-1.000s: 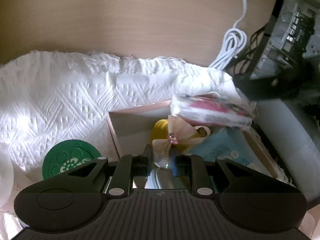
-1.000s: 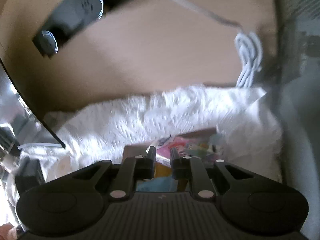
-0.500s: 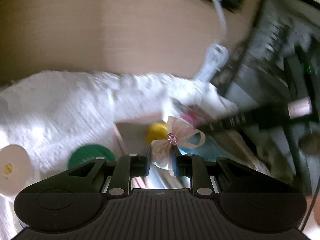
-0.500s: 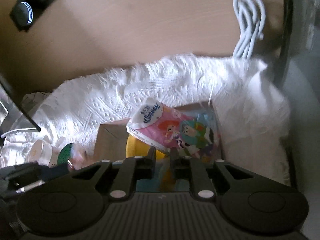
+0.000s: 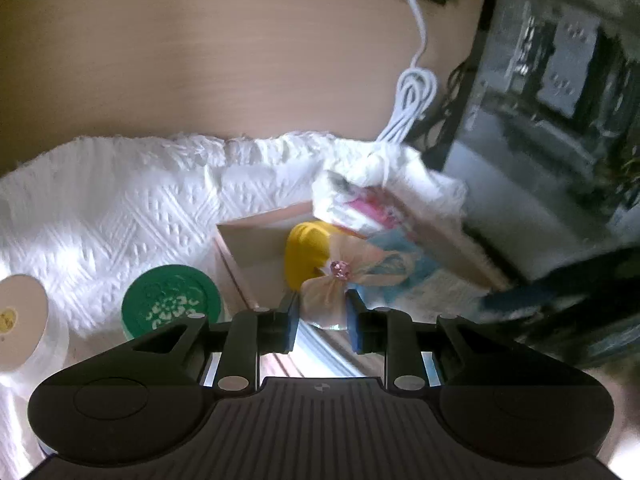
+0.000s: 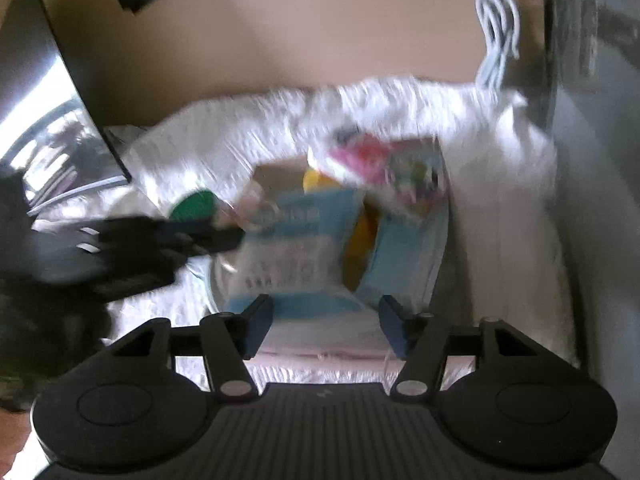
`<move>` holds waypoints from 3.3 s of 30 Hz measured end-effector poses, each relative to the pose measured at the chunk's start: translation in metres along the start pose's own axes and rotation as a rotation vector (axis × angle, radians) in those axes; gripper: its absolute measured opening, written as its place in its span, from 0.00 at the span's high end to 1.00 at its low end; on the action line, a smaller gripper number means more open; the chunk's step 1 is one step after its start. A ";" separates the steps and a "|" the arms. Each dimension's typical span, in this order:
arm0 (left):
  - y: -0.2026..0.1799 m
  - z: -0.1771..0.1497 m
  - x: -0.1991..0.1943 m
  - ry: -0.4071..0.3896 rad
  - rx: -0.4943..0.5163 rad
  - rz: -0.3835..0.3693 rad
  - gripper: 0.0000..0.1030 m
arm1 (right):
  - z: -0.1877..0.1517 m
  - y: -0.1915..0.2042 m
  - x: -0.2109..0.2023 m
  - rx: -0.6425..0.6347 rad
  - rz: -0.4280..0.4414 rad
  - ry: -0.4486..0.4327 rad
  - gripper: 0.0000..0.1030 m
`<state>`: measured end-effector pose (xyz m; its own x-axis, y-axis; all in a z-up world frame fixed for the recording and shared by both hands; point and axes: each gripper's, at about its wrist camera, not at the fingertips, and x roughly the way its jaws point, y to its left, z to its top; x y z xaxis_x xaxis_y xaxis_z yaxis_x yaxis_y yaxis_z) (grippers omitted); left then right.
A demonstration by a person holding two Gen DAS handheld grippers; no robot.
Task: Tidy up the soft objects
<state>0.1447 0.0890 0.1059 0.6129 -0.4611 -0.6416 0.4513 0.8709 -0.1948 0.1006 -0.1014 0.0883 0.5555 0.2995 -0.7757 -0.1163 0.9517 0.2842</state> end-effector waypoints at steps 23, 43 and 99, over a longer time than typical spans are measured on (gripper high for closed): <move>0.057 0.065 0.084 0.196 -0.378 0.020 0.73 | -0.018 -0.002 -0.030 -0.033 -0.052 -0.187 0.42; 0.032 0.054 0.030 0.101 -0.188 -0.091 0.73 | -0.012 0.002 -0.011 -0.051 -0.087 -0.186 0.40; -0.071 -0.159 -0.007 -0.140 -0.238 0.420 0.76 | -0.130 -0.002 0.040 -0.241 -0.203 -0.232 0.00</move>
<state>0.0049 0.0576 0.0065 0.7981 -0.0670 -0.5988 -0.0035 0.9933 -0.1158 0.0159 -0.0824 -0.0167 0.7553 0.1068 -0.6467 -0.1597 0.9869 -0.0236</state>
